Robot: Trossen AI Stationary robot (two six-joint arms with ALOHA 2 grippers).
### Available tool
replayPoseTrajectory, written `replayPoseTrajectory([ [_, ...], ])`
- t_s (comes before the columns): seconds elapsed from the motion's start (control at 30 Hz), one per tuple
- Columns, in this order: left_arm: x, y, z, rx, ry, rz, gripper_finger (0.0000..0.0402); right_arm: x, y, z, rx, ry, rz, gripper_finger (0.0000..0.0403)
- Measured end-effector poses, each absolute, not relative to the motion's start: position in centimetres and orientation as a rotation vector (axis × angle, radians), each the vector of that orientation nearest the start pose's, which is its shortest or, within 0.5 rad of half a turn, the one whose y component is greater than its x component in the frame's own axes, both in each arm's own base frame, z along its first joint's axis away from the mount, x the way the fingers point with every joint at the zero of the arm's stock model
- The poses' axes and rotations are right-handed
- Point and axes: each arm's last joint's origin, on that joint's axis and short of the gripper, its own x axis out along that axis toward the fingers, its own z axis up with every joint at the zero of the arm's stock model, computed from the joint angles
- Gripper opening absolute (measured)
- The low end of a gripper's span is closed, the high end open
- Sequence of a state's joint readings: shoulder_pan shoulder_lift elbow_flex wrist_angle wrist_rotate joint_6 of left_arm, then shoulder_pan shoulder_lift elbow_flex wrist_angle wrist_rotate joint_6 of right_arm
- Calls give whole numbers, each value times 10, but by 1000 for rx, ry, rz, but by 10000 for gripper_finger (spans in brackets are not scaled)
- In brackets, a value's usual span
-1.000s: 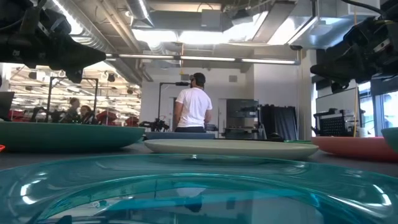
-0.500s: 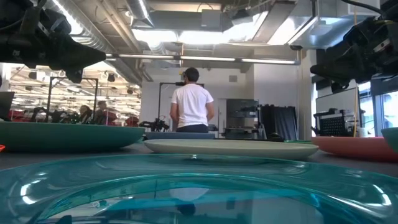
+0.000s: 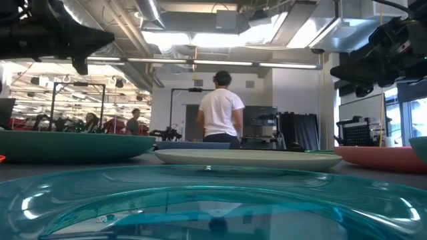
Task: Stack plastic plates
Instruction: Stack the top green plate on top of the white plate
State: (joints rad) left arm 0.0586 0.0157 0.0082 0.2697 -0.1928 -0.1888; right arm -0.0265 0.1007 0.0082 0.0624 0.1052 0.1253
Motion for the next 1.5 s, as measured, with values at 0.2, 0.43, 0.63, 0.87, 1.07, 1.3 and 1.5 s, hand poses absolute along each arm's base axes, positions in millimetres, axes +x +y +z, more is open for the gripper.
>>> replayPoseTrajectory([
  [0.2,94,10,194,-155,-312,180,11,103,-8,174,72,-80,-189,2],
  [0.43,96,9,198,-163,-339,152,11,102,-7,185,9,-187,-192,2],
  [0.63,104,8,201,-152,-354,115,11,105,-8,188,7,-210,-194,2],
  [0.87,116,9,204,-151,-330,125,11,107,-8,186,-34,-184,-198,2],
  [1.07,132,9,207,-193,-242,139,11,107,-8,186,-48,-183,-200,2],
  [1.3,160,5,218,-183,-143,207,11,106,-8,189,-69,-213,-203,2],
  [1.5,191,-4,234,-102,-82,163,11,106,-8,189,-110,-205,-215,2],
])
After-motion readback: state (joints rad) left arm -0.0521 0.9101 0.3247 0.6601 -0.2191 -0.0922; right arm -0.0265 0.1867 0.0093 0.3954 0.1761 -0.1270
